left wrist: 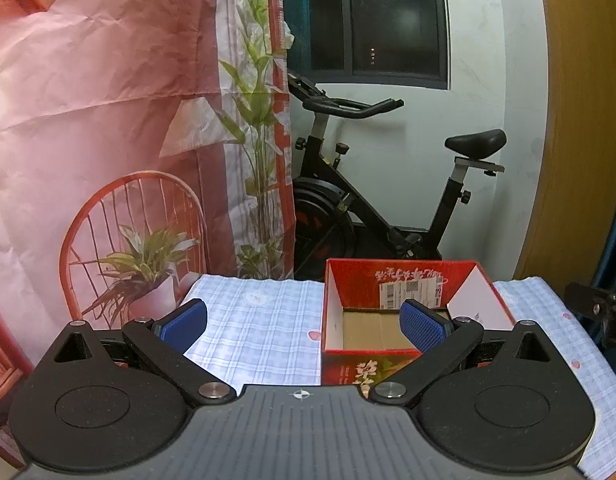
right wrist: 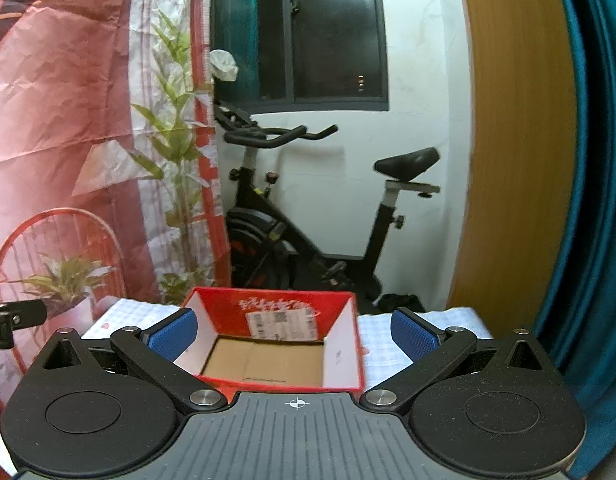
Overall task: Organize soft objects
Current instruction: 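Lower the left tool onto the orange floral pillow and close on it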
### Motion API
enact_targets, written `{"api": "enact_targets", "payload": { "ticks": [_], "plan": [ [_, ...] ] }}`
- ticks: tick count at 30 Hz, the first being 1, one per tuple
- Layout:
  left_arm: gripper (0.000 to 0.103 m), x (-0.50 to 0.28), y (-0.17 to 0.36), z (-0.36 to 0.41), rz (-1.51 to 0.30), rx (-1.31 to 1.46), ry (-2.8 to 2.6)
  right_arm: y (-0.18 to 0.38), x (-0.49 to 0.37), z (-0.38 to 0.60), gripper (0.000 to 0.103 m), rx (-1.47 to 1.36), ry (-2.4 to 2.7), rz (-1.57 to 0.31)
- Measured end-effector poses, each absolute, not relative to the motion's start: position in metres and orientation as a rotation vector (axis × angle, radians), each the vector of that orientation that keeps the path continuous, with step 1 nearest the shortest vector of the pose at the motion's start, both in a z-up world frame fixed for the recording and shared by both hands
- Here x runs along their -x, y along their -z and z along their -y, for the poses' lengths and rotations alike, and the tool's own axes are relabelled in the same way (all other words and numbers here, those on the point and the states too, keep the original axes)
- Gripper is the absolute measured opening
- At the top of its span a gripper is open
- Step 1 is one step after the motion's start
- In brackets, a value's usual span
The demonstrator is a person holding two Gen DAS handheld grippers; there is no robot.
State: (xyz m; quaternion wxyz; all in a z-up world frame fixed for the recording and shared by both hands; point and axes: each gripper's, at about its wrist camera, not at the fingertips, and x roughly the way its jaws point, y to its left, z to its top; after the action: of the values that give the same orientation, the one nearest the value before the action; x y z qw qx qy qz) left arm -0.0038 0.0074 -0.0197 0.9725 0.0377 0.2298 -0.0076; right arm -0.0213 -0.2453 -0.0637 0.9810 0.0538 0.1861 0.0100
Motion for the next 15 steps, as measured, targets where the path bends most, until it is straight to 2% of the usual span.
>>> {"api": "enact_targets", "payload": {
  "ticks": [15],
  "plan": [
    [0.103, -0.002, 0.085, -0.021, -0.585, -0.087, -0.002, 0.167, 0.022, 0.235, 0.103, -0.175, -0.052, -0.500]
  ]
}}
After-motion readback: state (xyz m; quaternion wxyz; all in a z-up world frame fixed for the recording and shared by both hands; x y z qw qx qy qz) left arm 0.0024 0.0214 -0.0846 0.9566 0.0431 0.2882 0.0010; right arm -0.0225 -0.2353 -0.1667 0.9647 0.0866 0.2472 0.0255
